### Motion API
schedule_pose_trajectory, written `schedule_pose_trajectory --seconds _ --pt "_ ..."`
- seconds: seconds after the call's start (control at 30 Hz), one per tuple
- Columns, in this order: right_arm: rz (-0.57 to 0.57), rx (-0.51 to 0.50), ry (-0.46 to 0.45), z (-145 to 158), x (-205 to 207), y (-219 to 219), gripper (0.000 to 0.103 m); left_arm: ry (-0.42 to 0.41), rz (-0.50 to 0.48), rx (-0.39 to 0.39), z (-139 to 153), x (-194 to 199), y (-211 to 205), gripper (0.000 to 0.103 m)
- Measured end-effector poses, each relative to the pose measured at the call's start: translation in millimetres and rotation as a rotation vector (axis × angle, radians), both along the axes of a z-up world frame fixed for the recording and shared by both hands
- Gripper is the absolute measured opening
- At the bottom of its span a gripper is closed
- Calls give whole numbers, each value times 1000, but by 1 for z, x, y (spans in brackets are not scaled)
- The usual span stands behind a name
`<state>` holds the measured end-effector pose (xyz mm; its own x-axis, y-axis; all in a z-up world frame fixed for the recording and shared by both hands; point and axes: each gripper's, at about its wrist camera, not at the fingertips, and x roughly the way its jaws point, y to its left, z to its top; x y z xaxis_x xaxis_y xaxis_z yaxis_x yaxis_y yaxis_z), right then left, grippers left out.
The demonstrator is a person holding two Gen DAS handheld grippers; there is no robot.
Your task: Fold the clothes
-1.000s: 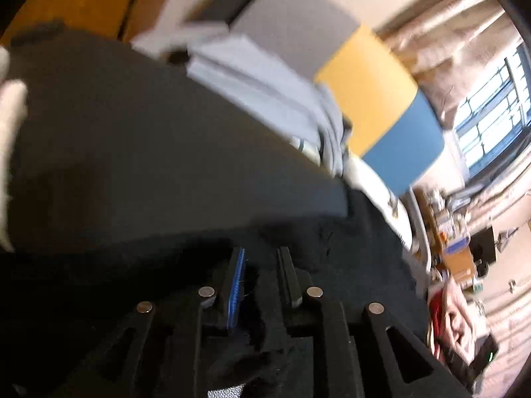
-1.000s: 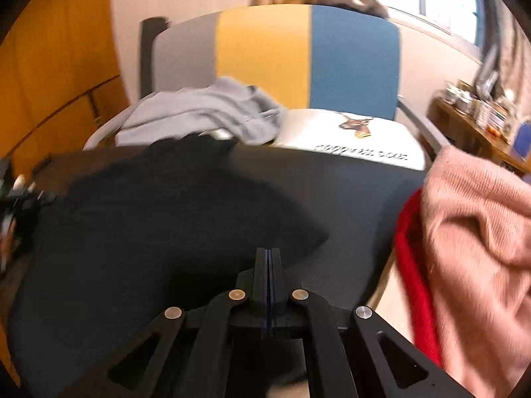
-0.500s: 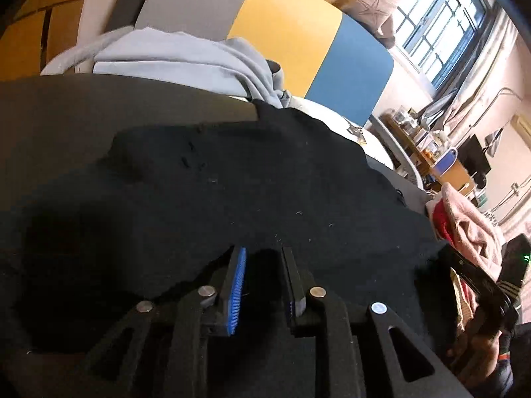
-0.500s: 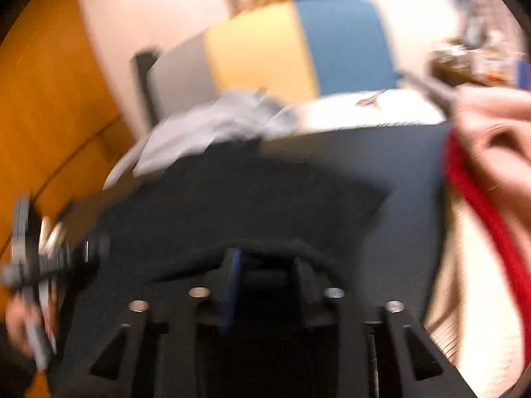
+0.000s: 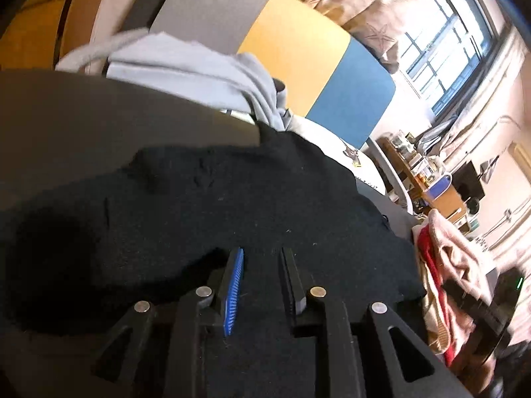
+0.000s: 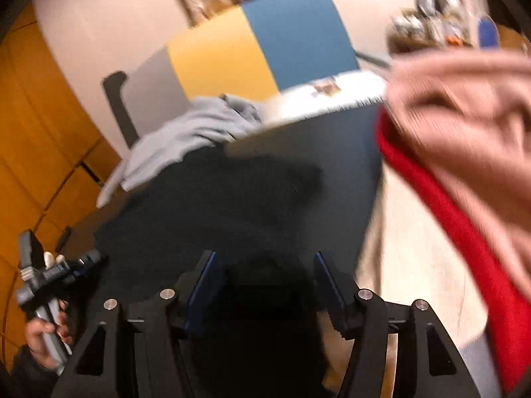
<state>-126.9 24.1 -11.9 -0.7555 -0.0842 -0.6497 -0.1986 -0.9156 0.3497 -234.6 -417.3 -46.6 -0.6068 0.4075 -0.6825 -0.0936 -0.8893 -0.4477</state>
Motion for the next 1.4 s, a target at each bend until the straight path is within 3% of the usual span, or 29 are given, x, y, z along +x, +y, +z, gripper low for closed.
schedule_pose_trajectory --seconds 0.13,0.2,0.33,0.57,0.8,1.0,1.07,1.13,1.23,1.4 --pt "101 137 2 12 -50 -35 75 -31 19 -103 -16 -3 12 21" --pt "149 180 -54 -1 -71 -53 75 -1 34 -73 -21 1 7 21" --pt "161 244 -189 -48 -83 -71 78 -19 65 -19 -22 2 -2 22" --pt "147 325 -168 -52 -76 -75 85 -11 171 46 -13 73 -50 30" --pt "112 347 -178 -53 -79 -76 97 48 454 102 13 157 -172 34" --pt "97 362 -186 -51 -80 -76 100 74 798 56 37 226 -277 34" --pt "95 361 -188 -51 -80 -76 101 88 853 64 40 245 -294 35" --pt "92 362 -190 -51 -80 -76 102 89 841 66 38 253 -295 36" --pt "90 363 -194 -51 -80 -75 103 62 725 41 27 237 -266 36" --pt "86 360 -194 -51 -78 -76 103 22 420 78 14 172 -187 38"
